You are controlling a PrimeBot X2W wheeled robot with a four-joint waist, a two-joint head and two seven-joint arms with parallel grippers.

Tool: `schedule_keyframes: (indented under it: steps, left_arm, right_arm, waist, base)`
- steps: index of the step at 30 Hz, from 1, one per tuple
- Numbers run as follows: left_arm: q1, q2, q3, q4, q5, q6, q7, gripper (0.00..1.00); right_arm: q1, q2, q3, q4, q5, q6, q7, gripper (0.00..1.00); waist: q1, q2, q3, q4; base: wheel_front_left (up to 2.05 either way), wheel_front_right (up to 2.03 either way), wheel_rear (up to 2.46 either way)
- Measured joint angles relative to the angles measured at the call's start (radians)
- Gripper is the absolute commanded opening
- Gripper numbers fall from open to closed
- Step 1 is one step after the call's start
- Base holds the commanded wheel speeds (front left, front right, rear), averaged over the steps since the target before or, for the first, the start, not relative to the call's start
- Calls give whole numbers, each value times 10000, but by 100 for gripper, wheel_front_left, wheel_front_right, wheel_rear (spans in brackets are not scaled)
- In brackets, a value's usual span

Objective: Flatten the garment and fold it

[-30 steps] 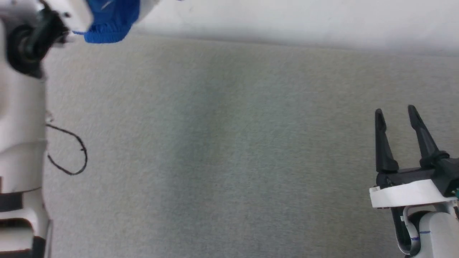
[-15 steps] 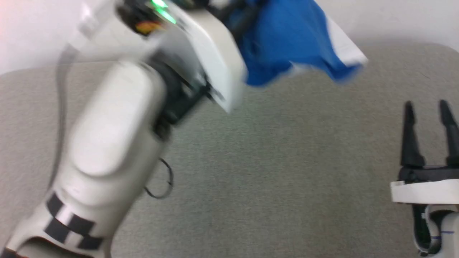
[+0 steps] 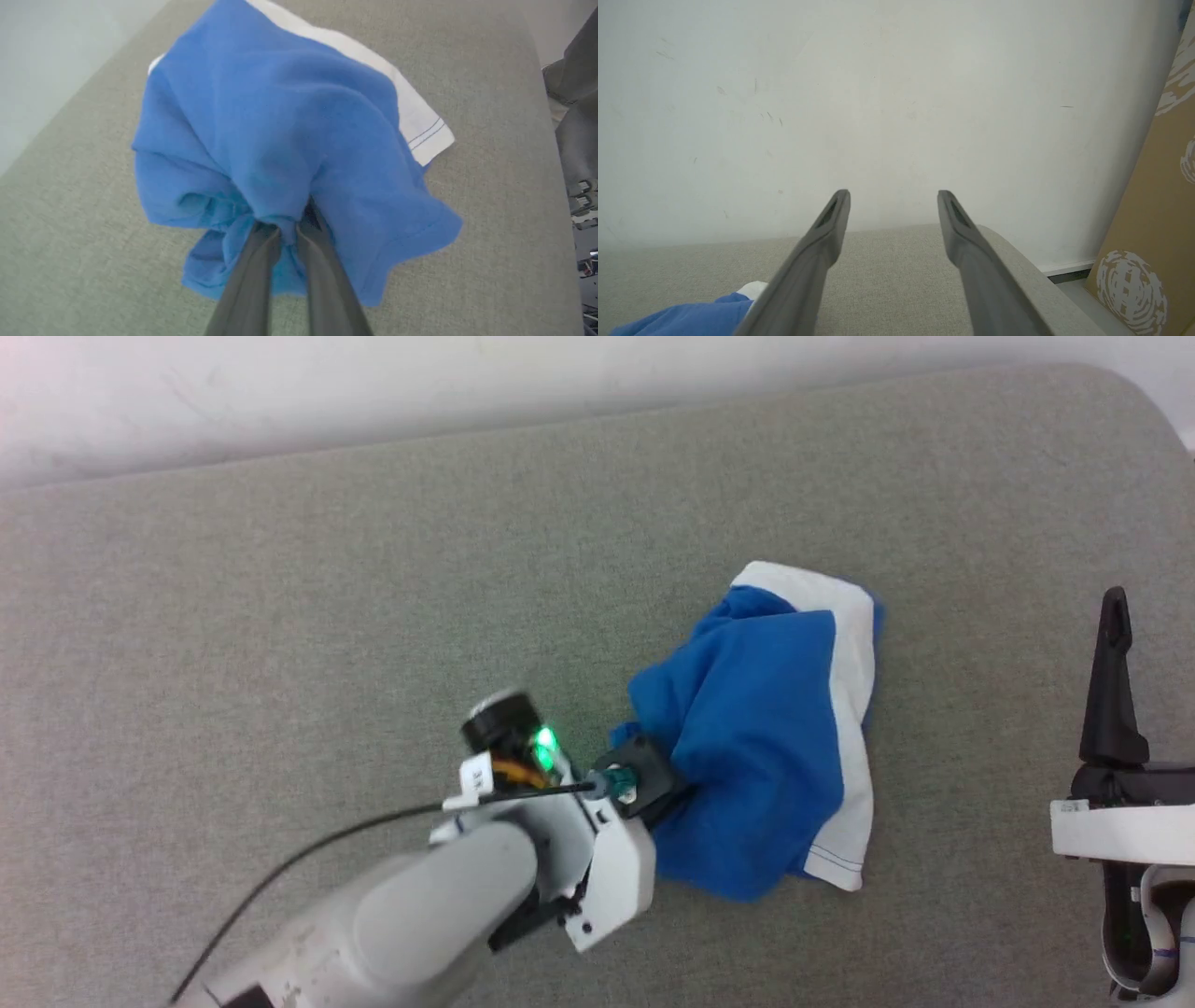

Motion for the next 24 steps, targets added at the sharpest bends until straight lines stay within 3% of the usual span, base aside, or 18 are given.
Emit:
schedule_keyframes:
  steps: [1, 2, 3, 4, 10, 15, 20, 24]
  left_arm:
    - [190, -61, 27, 240, -207, 2, -136, 0]
    - [322, -140, 75, 424, -343, 8, -313, 6]
    - [398, -215, 165, 568, -401, 38, -529, 36]
    - [498, -332, 391, 642, -569, 192, -815, 100]
    - [1034, -706, 1852, 284, -1691, 1026, -2462, 100]
    - [1978, -265, 3317, -1097, -2464, 2029, -3354, 100]
    - [3667, 395, 5244, -2631, -2510, 3563, -3695, 100]
    - [5496, 380, 6750, -3655, -1530, 4291, -3699, 100]
  right_arm:
    - [3, 0, -10, 2, -2, 0, 0, 100]
    - [5, -2, -19, 6, -10, 0, 0, 100]
    - [6, 0, -6, 4, -15, 0, 0, 100]
    - [9, -2, 10, 8, -33, 0, 0, 100]
    - [57, 4, 155, 102, -188, 0, 0, 100]
    - [289, 2, 280, 221, -209, 0, 0, 100]
    - [547, 2, 407, 270, -205, 0, 0, 100]
    - [794, 2, 537, 326, -190, 0, 0, 100]
  waist:
    - [0, 0, 35, 22]
    - [0, 0, 57, 61]
    - [-1, 0, 72, 111]
    - [0, 0, 78, 170]
    - [-1, 0, -200, 565]
    - [-2, 0, -679, 873]
    - [-3, 0, -1112, 1140]
    - [-3, 0, -1365, 1292]
  base:
    - [0, 0, 0]
    - [0, 0, 0]
    - [0, 0, 0]
    - [0, 0, 0]
    - [0, 0, 0]
    - [0, 0, 0]
    - [0, 0, 0]
    - [0, 0, 0]
